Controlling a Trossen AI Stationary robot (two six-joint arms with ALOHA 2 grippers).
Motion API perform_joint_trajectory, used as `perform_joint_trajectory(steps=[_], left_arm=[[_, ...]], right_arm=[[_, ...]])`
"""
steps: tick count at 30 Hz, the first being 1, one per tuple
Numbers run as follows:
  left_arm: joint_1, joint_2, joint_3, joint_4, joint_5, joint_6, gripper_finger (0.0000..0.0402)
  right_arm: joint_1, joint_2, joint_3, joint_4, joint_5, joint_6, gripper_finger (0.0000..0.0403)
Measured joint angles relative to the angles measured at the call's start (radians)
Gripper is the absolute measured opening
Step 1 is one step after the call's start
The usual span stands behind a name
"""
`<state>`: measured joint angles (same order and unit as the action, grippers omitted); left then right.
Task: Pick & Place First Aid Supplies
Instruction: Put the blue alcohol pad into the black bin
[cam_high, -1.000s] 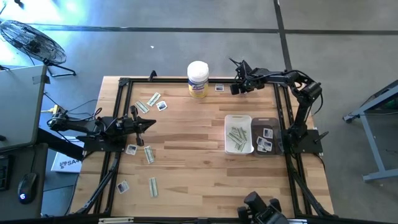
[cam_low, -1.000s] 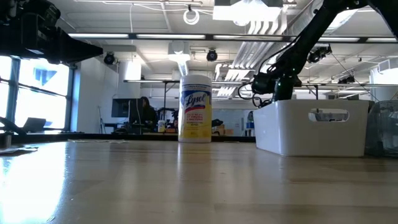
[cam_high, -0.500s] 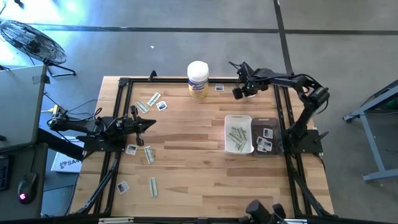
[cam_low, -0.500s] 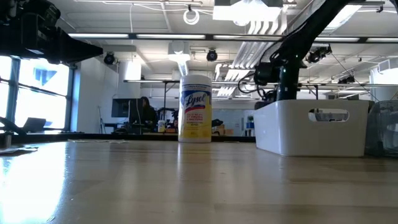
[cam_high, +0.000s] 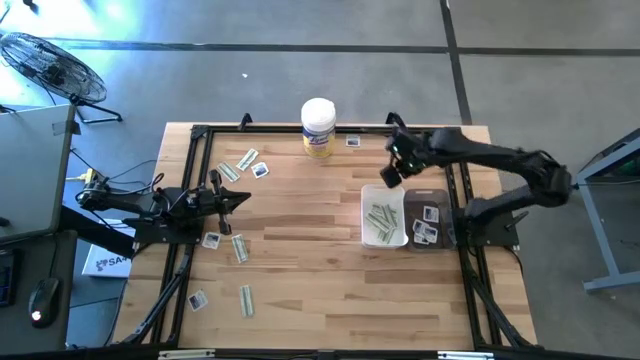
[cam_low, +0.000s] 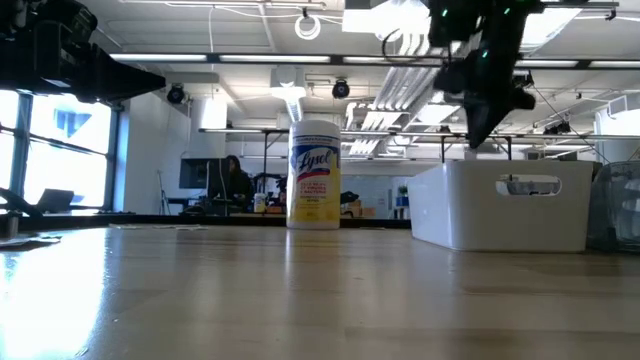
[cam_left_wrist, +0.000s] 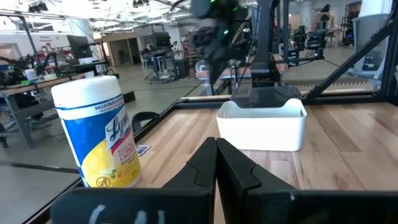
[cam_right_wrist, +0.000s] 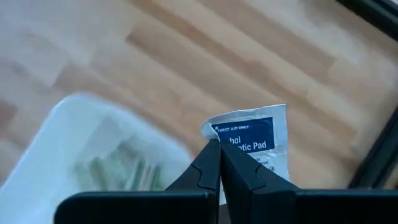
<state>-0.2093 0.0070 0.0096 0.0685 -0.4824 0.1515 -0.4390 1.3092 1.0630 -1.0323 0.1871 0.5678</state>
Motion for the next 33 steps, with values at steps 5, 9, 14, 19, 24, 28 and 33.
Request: perform_joint_trajectory(steps=[5,9,14,19,24,28,33], left_arm=[[0.000,0.000,0.000,0.000,0.000,0.000,0.0001],[0.000,0.000,0.000,0.000,0.000,0.000,0.0001],[0.000,0.000,0.000,0.000,0.000,0.000,0.0001],[0.000,0.000,0.000,0.000,0.000,0.000,0.0001],[0.000,0.000,0.000,0.000,0.000,0.000,0.0001],[0.000,0.000,0.000,0.000,0.000,0.000,0.0001],[0.000,0.000,0.000,0.000,0.000,0.000,0.0001]], right_arm=[[0.197,-0.086,0.000,-0.119,0.038,0.197,0.0001],[0.332,-0.094,0.000,-0.244,0.024,0.316,0.0001],[0.457,-0.110,-0.068,-0.280,0.029,0.501,0.0004],[0.527,-0.168,-0.258,-0.168,-0.006,0.660,0.0004],[0.505,-0.207,-0.381,-0.016,0.013,0.715,0.0010],[0.466,-0.199,-0.419,0.031,0.050,0.710,0.0025],[0.436,-0.191,-0.435,0.033,0.067,0.658,0.0068]])
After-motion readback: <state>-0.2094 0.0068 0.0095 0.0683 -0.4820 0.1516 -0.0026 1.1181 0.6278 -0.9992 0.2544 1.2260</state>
